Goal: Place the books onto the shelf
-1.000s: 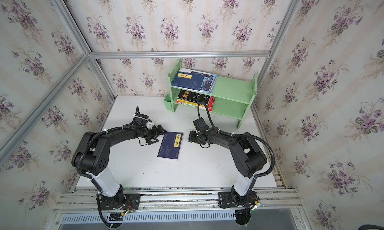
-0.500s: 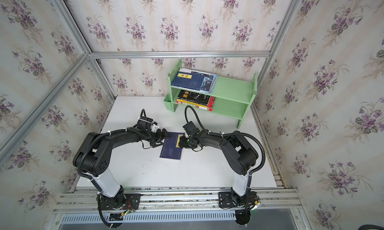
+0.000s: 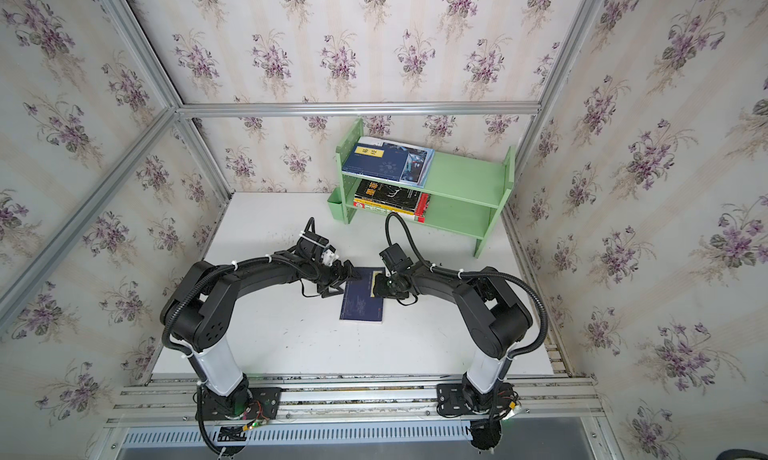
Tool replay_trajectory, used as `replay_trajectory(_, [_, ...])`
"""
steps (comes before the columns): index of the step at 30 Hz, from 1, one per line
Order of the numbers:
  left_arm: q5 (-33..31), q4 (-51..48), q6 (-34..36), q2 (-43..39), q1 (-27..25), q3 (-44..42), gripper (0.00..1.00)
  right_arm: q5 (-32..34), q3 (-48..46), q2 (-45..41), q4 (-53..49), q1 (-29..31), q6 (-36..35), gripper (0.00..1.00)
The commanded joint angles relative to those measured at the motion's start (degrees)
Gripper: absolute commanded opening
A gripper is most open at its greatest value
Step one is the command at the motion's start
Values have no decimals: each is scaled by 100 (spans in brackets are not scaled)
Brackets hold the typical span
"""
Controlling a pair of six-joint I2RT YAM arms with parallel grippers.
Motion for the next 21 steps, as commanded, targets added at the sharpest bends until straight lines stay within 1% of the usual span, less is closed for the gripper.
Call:
replay_trajectory(1, [43,125,-267,-19,23,-155,88,-7,-56,-98,-147,-20,-67,49])
replay_trajectory(4, [-51,103,-314,-57,23,-214,87,-141,-70,-10,-137,-21,-90,44])
replay_trajectory(8, [-390,-52,-285,-126,-7,-300,87,-306,-51,171,-21,-12,-38,38])
replay_trajectory(10, [-338,-51,-272,-33,-45,-273,87,-369,17,298,-7,-7,-35,34])
replay_trajectory(14, [-3,84,-182,254,-233,-12,87,-520,181,592,-26,-1,-37,26])
replay_trajectory(16, [235,472,-297,289,-298,-8,87,-596,212,705,-2,22,-45,24])
replay_trajectory(21, [512,2181,-871,-213,-236,-542,85,-712,161,940,81,58,-29,21])
